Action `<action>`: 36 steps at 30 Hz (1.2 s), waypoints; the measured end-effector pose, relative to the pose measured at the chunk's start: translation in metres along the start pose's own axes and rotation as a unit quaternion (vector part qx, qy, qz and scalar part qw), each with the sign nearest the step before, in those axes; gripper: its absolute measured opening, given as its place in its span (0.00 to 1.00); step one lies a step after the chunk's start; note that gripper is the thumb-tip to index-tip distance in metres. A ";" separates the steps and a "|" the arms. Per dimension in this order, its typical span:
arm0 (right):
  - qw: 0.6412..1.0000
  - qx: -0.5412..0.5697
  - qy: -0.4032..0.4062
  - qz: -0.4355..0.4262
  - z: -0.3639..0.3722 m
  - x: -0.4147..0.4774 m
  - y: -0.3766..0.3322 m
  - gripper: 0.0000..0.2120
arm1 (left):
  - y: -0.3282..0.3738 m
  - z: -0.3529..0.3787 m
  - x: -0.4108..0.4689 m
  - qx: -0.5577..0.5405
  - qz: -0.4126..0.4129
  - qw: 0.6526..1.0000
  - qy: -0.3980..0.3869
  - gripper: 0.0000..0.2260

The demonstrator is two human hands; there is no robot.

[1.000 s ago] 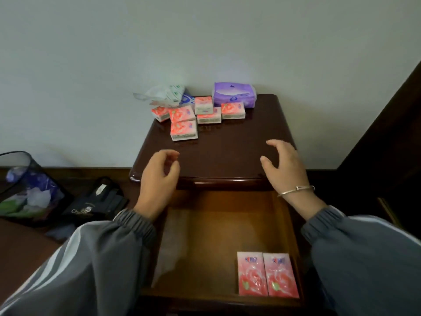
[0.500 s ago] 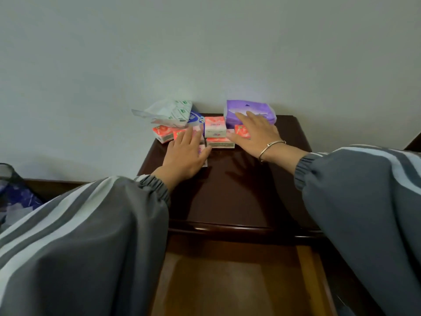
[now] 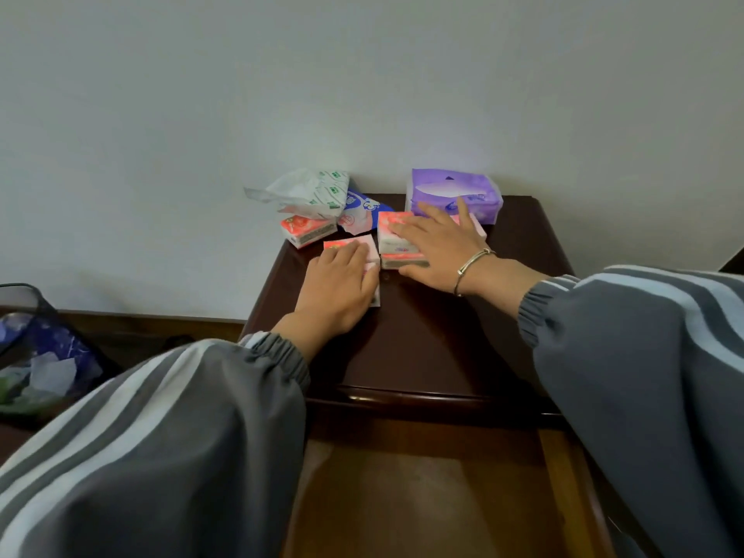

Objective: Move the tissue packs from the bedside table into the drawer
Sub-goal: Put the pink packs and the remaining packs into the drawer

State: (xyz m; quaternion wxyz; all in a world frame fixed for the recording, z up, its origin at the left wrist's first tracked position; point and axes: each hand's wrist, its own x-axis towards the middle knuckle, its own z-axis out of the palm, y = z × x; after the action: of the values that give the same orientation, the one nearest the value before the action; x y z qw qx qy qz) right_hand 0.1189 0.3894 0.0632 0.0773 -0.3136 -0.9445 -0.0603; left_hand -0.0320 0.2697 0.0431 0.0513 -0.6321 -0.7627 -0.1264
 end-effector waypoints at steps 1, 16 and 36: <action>1.000 0.000 0.000 -0.004 -0.002 -0.007 -0.002 0.32 | 0.004 -0.001 -0.007 -0.003 -0.005 1.000 0.004 0.21; 0.988 0.128 -0.076 -0.026 -0.040 -0.117 -0.046 0.28 | 0.036 -0.018 -0.101 0.042 -0.016 0.999 -0.013 0.38; 0.983 0.166 -0.010 0.083 -0.025 -0.153 -0.067 0.30 | 0.025 -0.026 -0.105 -0.015 0.014 0.992 -0.124 0.58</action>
State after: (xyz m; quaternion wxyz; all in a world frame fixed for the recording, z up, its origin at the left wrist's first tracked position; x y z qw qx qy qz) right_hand 0.2026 0.2425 0.0550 0.1237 -0.3746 -0.9127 0.1067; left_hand 0.0111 0.1670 0.0465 -0.0511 -0.6541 -0.7525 -0.0574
